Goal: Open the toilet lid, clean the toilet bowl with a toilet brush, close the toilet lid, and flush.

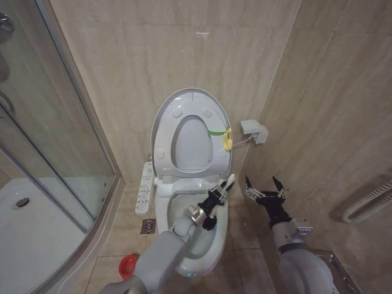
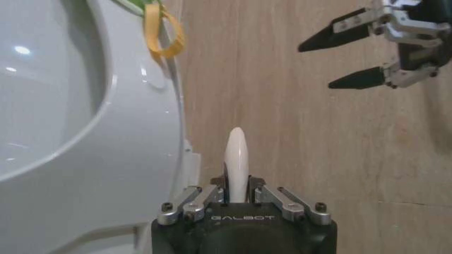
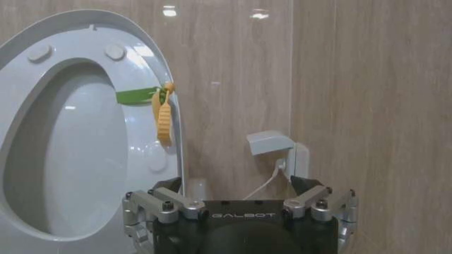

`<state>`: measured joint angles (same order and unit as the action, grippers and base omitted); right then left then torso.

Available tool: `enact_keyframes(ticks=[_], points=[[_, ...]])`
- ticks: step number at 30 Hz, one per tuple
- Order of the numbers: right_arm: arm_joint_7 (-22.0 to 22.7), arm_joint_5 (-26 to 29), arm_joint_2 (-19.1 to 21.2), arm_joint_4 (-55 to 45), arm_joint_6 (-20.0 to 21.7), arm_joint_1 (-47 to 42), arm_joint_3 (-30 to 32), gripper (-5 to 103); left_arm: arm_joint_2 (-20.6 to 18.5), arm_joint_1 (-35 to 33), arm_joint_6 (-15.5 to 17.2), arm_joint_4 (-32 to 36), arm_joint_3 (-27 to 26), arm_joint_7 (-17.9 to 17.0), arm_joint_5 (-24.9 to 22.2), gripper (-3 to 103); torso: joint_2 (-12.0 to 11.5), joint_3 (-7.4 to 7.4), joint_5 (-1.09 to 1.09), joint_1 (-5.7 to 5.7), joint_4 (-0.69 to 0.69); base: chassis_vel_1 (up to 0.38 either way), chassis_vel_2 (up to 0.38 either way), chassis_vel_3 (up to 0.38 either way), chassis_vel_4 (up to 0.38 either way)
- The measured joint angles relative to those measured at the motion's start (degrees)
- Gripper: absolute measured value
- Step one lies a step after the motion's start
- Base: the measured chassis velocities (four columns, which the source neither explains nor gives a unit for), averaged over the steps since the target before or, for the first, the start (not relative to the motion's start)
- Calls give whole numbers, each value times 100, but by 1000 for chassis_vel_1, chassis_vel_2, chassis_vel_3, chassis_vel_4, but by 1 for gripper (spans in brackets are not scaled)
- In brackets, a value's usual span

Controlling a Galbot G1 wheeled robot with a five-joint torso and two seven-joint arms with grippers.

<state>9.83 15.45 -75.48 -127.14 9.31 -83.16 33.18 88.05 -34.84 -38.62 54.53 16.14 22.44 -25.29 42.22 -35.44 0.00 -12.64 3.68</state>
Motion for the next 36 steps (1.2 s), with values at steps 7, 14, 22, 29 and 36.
enact_keyframes(ticks=[7, 14, 22, 29, 36], points=[[0, 0, 0, 0, 0, 0, 0, 100, 59, 200, -186, -725, -212, 104, 31, 19, 0, 0, 0, 0, -2, 0, 0, 0, 0], [0, 0, 0, 0, 0, 0, 0, 100, -6, 269, -191, -632, -306, 109, -12, 19, 0, 0, 0, -1, -1, 0, 0, 0, 0], [0, 0, 0, 0, 0, 0, 0, 100, 37, 96, -87, -463, -215, 46, -54, 19, 0, 0, 0, 0, 0, 0, 0, 0, 0], [0, 0, 0, 0, 0, 0, 0, 100, 48, 200, -163, -933, -494, -100, 58, 19, 0, 0, 0, 0, -2, 0, 0, 0, 0], [0, 0, 0, 0, 0, 0, 0, 100, -48, 106, 45, -267, -389, -342, 33, 19, 0, 0, 0, 0, -1, 0, 0, 0, 0]])
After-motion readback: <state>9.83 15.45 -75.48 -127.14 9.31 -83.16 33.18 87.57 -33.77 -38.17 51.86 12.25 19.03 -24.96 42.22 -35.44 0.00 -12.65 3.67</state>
